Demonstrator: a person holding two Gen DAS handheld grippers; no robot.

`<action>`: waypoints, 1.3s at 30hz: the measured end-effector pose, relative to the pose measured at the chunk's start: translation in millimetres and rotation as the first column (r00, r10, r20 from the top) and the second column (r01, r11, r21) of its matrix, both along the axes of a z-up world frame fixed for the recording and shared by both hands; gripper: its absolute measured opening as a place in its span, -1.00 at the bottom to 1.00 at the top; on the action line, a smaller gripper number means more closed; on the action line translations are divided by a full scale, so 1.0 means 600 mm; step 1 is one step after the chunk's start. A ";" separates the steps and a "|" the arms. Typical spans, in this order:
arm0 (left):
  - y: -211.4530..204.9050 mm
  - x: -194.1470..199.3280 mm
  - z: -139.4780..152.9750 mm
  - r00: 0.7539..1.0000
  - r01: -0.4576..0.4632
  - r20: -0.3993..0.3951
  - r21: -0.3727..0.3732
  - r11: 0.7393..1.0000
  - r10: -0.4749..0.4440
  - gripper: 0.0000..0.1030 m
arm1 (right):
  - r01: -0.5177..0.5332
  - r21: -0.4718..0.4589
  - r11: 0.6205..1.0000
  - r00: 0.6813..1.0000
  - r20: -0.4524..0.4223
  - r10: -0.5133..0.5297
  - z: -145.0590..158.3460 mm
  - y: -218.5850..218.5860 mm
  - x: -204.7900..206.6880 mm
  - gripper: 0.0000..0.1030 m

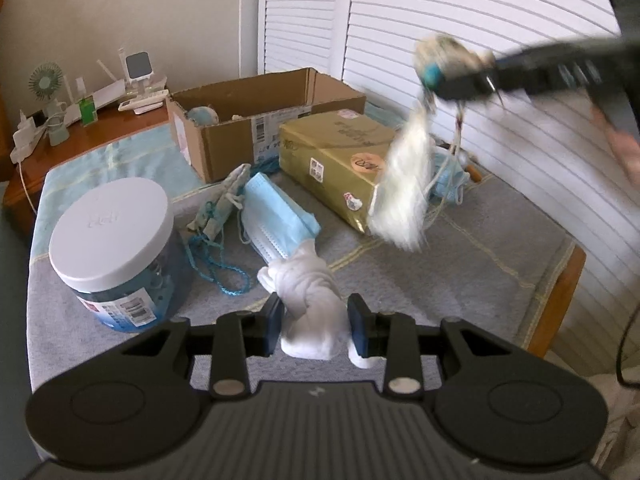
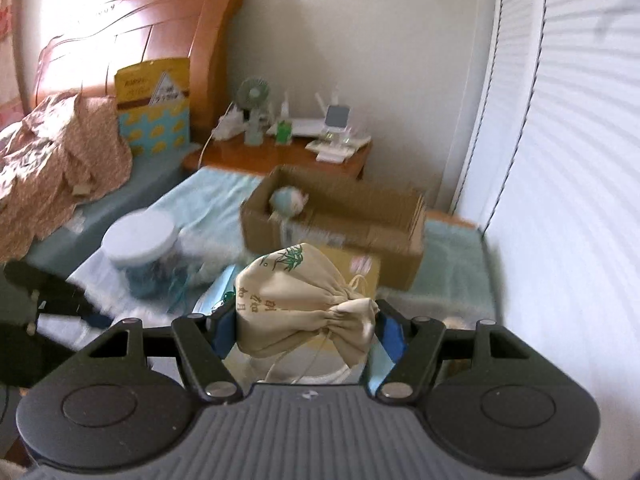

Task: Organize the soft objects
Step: 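Lift the pouch with the right gripper and release it into the box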

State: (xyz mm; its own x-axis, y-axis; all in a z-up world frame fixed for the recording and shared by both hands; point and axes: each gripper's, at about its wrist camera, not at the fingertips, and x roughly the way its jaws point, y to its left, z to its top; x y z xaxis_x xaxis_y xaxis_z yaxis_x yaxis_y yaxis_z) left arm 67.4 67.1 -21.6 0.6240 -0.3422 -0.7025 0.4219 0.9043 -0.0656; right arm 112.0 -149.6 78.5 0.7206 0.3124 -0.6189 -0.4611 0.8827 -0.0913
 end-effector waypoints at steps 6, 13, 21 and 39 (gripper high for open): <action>0.001 -0.001 0.002 1.000 0.004 0.007 -0.015 1.000 -0.004 -0.35 | 0.052 -0.022 0.998 0.998 0.044 -0.052 0.043 0.007 0.081 0.43; 0.006 0.006 0.001 1.000 -0.012 0.003 -0.028 1.000 0.012 -0.35 | 0.040 0.021 0.999 0.997 0.059 -0.041 0.087 0.029 0.179 0.43; 0.012 0.020 0.000 1.000 -0.029 -0.005 -0.024 0.999 0.029 -0.35 | 0.043 0.002 0.999 0.999 0.025 -0.043 0.067 0.077 0.284 0.43; 0.012 0.038 -0.001 0.999 -0.035 -0.020 -0.006 0.999 0.035 -0.35 | 0.106 -0.008 0.994 0.991 -0.076 -0.107 -0.024 0.068 0.337 1.00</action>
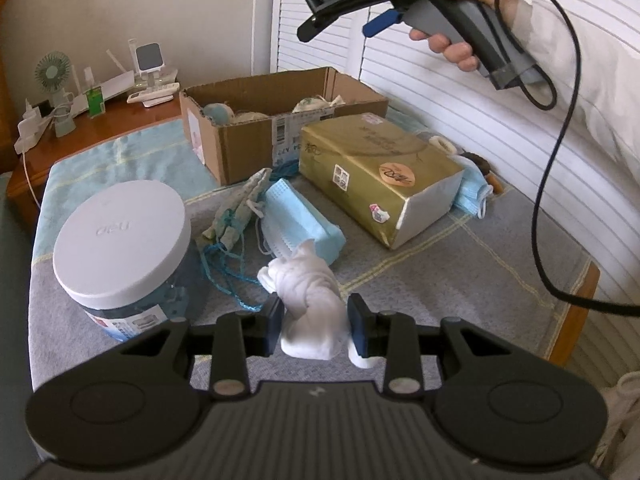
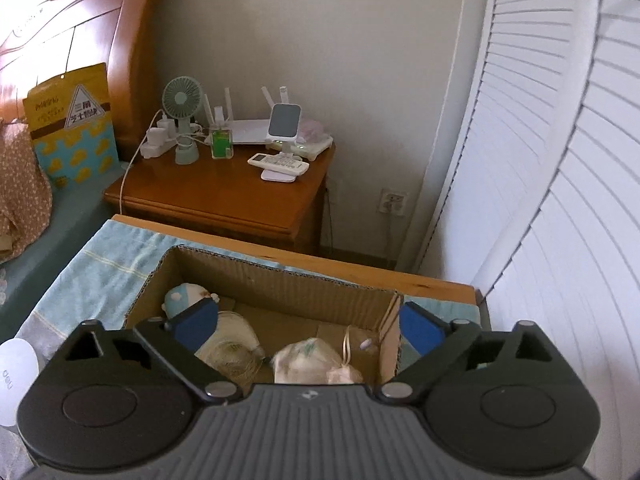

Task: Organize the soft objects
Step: 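Lift the pouch with the right gripper and release it into the box, then carry the white cloth over the box with the left gripper and release it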

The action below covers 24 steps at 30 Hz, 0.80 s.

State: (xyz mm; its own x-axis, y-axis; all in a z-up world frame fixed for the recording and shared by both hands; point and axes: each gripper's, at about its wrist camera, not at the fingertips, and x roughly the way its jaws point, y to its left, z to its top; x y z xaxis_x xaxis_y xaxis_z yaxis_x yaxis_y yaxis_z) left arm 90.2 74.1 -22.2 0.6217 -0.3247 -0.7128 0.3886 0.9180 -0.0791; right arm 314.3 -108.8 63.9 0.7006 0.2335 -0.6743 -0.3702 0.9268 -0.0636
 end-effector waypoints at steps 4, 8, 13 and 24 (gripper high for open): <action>-0.004 0.000 0.006 1.000 0.007 0.001 0.002 1.000 -0.007 -0.35 | 0.005 0.025 1.000 1.000 -0.008 -0.005 0.004 -0.013 -0.027 1.00; -0.010 -0.001 0.016 1.000 0.015 0.007 0.010 1.000 -0.015 -0.35 | 0.022 0.057 0.998 1.000 -0.013 -0.021 0.002 -0.028 -0.068 1.00; -0.020 0.002 0.038 1.000 0.023 0.019 0.012 1.000 -0.024 -0.35 | 0.061 0.073 0.995 0.998 -0.013 -0.060 -0.010 -0.049 -0.130 1.00; -0.046 0.056 0.100 0.997 0.012 0.081 0.027 1.000 -0.014 -0.34 | 0.121 0.077 0.990 0.992 0.014 -0.123 -0.040 -0.087 -0.259 1.00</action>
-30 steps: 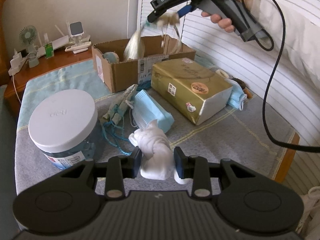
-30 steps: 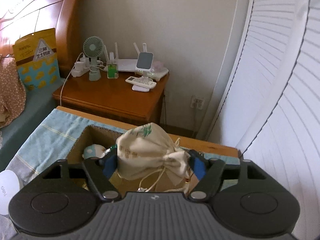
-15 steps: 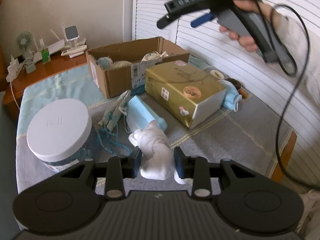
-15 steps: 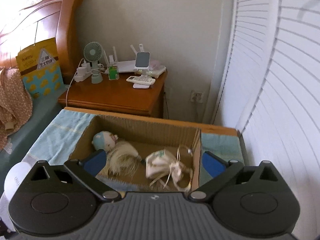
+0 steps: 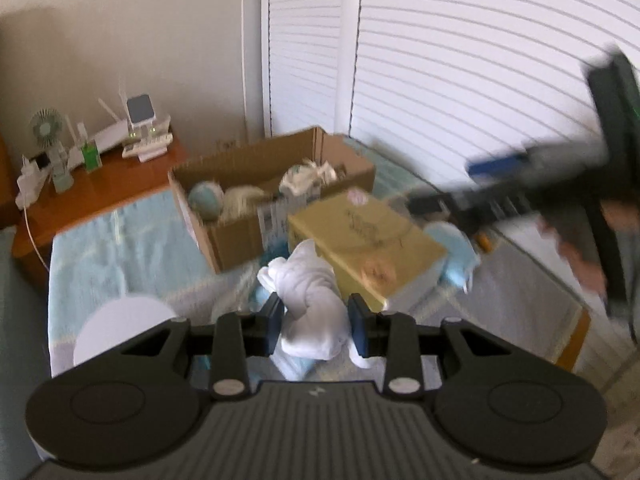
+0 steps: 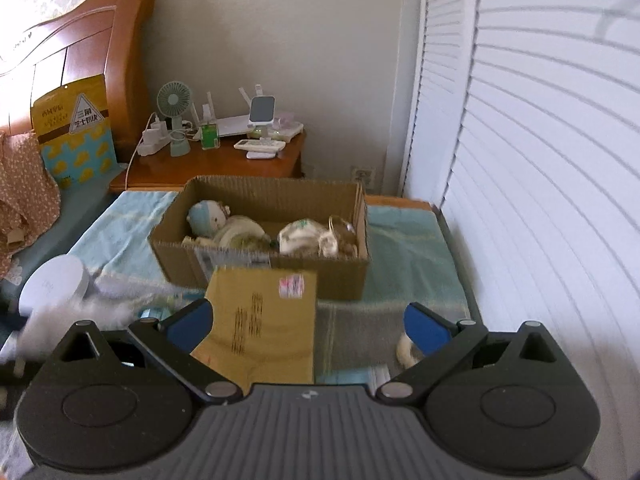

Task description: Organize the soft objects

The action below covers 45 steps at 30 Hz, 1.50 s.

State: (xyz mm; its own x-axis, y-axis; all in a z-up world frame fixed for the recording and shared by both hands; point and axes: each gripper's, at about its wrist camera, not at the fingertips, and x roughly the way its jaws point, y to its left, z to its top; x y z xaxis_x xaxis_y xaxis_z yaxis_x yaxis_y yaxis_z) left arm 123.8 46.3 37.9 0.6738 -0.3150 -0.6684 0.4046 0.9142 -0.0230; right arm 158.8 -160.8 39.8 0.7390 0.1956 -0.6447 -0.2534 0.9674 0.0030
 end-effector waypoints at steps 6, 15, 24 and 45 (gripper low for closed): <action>-0.026 0.069 0.030 1.000 -0.017 0.026 0.002 1.000 0.017 -0.33 | 0.034 -0.018 0.999 0.999 -0.023 -0.035 -0.022 -0.024 -0.033 1.00; -0.067 0.193 0.048 0.998 -0.055 0.023 0.010 0.998 0.055 -0.33 | 0.015 -0.029 0.999 1.000 -0.008 -0.015 -0.035 -0.041 -0.057 1.00; -0.079 0.262 0.026 0.990 -0.143 -0.011 -0.021 0.989 0.143 0.74 | 0.020 -0.003 1.000 1.000 -0.020 -0.021 -0.042 -0.060 -0.060 1.00; -0.044 0.095 0.011 0.967 -0.247 0.050 -0.049 0.968 0.250 0.98 | 0.020 -0.035 0.999 1.000 0.007 -0.019 -0.041 -0.074 -0.104 1.00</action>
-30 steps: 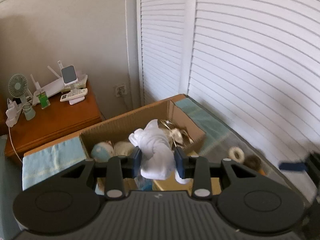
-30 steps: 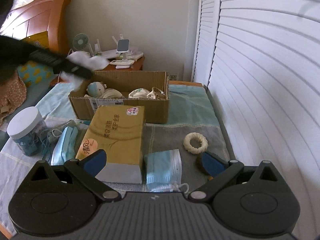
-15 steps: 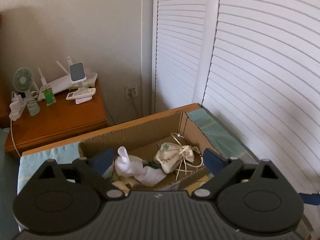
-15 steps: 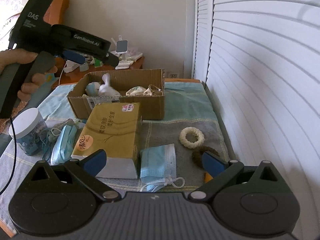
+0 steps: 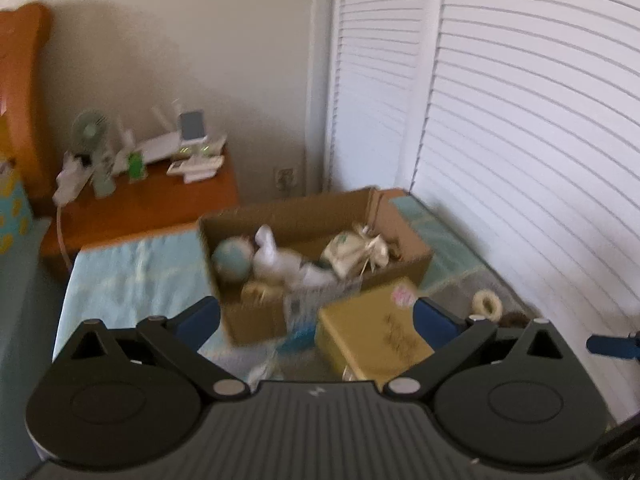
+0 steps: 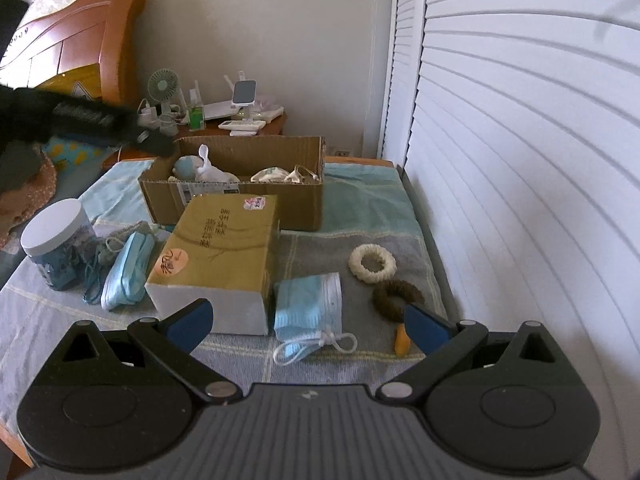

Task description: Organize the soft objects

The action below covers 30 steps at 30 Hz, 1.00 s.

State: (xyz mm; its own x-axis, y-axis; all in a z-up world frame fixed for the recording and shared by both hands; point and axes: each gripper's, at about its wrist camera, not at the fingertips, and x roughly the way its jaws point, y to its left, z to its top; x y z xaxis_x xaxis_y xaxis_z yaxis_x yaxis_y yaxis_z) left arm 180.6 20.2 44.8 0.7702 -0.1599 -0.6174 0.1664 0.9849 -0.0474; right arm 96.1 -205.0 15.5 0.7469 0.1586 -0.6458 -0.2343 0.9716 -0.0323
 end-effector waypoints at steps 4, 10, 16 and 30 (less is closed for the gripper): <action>0.012 -0.037 -0.026 0.998 -0.062 0.006 0.035 0.997 0.062 0.99 | -0.005 -0.005 1.000 1.000 -0.003 0.005 -0.002 -0.002 -0.007 1.00; 0.020 -0.077 -0.062 0.995 -0.093 -0.018 0.069 0.993 0.094 0.99 | 0.022 -0.070 0.997 1.000 -0.010 -0.023 -0.020 -0.007 -0.003 1.00; 0.012 -0.094 -0.094 0.996 -0.072 -0.047 0.068 0.995 0.075 0.99 | 0.016 -0.110 0.994 0.997 -0.074 -0.024 -0.058 -0.013 0.010 1.00; -0.004 -0.082 -0.134 0.996 -0.046 -0.070 0.083 0.996 0.052 0.66 | -0.047 -0.094 0.995 0.988 -0.153 0.032 -0.119 -0.005 0.034 1.00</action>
State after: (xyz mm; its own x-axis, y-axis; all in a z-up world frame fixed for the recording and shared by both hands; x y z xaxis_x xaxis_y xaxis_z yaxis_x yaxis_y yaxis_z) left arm 131.2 17.7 -35.4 0.7291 -0.0703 -0.6808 0.1172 0.9928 0.0230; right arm 116.8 -208.0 -56.0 0.6338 0.1176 -0.7645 -0.2819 0.9555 -0.0868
